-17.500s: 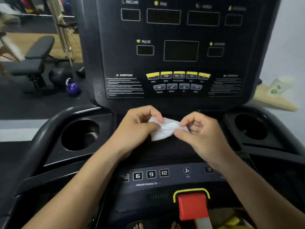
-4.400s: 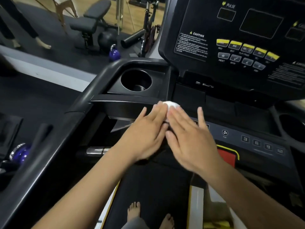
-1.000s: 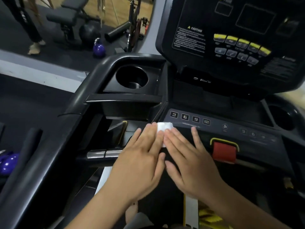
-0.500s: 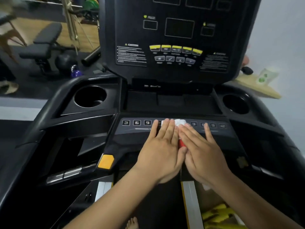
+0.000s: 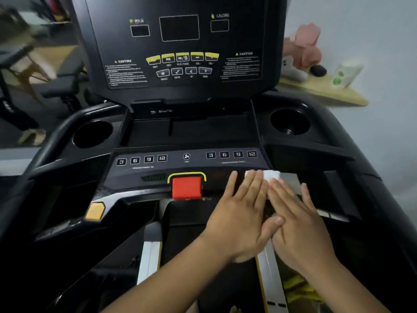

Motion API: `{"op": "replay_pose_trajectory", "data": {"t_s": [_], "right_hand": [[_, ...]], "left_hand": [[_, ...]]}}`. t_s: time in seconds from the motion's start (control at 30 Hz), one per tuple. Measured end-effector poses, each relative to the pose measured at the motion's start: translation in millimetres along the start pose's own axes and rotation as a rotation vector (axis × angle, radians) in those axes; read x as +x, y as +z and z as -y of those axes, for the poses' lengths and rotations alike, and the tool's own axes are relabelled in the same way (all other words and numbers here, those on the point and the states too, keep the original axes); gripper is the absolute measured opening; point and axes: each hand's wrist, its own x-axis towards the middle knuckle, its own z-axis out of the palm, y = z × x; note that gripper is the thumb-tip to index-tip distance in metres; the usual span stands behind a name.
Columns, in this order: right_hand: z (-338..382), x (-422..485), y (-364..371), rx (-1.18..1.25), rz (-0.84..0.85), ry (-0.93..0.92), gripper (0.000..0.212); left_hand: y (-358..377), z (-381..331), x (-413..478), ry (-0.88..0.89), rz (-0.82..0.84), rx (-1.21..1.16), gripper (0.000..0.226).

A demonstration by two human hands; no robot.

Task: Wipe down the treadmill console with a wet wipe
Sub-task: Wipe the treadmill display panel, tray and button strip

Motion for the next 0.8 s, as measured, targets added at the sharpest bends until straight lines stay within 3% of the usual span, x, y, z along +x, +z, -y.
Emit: {"op": "replay_pose_trajectory", "data": {"t_s": [0.23,0.4,0.53,0.67,0.8], "right_hand": [[61.1,63.9,14.0,0.003,0.073,-0.167,0.062],[118.0,104.6,19.0,0.013,0.199,-0.336,0.078],[169.2,117.1,31.2,0.031,0.220,-0.466,0.062],[208.4,109.5,44.1,0.009,0.260,-0.588,0.063],[219.2,118.4,46.0,-0.011,0.280,-0.599,0.065]], "left_hand": [[-19.9,63.8,-35.8,-0.266,-0.043,0.083,0.087],[-26.4,106.0,-75.1,-0.448,-0.081,0.037,0.091],[-22.0,133.5,-122.0,-0.584,-0.105,0.000,0.092],[-17.6,145.8,-169.0,-0.646,-0.105,-0.017,0.087],[-20.4,159.3,-174.5,-0.648,-0.079,-0.025,0.089]]}}
